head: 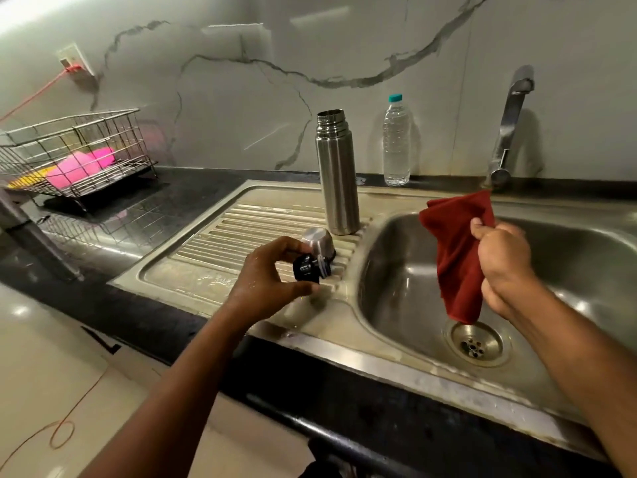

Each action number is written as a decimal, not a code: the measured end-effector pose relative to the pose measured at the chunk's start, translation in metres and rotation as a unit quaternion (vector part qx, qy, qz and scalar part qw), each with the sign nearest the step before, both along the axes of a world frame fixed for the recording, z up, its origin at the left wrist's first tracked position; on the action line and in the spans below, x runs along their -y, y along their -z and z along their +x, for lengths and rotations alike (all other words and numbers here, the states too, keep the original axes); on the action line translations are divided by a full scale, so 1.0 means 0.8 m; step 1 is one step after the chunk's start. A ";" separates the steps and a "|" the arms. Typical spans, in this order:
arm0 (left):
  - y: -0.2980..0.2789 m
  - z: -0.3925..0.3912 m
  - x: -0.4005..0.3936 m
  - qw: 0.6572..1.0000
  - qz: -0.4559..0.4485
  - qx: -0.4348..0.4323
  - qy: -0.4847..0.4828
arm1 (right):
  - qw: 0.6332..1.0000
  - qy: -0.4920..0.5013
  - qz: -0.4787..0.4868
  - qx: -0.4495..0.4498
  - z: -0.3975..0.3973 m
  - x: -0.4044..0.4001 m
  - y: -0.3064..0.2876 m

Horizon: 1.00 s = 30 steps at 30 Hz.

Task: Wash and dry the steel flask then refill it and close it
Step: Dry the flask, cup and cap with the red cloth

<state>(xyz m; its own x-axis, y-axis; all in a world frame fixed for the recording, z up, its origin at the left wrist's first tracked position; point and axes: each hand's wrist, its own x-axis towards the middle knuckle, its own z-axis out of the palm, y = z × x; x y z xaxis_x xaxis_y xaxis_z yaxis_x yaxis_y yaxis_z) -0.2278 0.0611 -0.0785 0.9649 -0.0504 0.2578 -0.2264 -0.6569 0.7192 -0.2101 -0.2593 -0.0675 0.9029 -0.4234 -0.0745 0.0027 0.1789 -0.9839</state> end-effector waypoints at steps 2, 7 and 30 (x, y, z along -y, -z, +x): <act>0.006 -0.006 -0.009 1.000 -0.009 -0.003 -0.005 | 1.000 -0.001 0.000 -0.002 0.001 0.000 0.002; 0.012 -0.008 -0.009 0.999 -0.025 -0.041 0.003 | 1.000 -0.008 -0.013 -0.008 0.002 0.001 0.007; -0.040 0.037 0.182 0.994 -0.058 -0.059 0.070 | 0.987 -0.157 0.008 0.031 0.007 0.022 0.004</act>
